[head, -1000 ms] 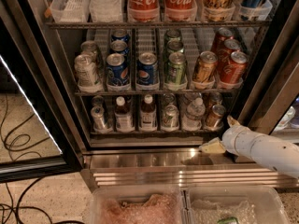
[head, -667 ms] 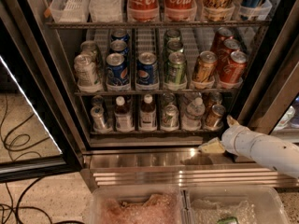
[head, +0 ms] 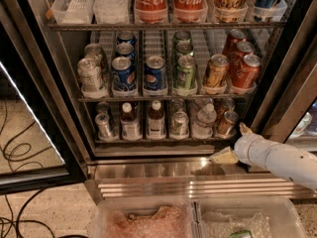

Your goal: Pick orange can from bottom shelf of fridge

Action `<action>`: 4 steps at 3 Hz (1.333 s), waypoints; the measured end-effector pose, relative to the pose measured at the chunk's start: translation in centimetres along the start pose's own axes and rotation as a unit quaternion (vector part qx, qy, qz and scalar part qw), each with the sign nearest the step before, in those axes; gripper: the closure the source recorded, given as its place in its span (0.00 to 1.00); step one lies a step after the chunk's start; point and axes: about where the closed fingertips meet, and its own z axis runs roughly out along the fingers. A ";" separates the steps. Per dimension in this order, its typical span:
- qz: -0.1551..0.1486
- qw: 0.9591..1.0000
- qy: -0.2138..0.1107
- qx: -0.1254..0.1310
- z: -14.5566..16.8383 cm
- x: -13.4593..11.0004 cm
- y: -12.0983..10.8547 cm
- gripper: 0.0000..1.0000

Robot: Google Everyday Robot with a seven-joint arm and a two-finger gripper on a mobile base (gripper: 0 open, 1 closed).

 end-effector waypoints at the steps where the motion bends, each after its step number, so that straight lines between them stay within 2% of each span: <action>1: -0.005 1.000 -0.012 -0.014 0.4 -0.6 0.6 0.00; 2: -0.026 0.998 -0.025 -0.053 1.9 -2.4 2.7 0.00; 4: -0.014 0.998 -0.033 -0.049 1.6 -2.7 2.4 0.00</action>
Offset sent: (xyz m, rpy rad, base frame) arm 0.0071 0.0613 -0.0084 0.0342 0.0288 0.2085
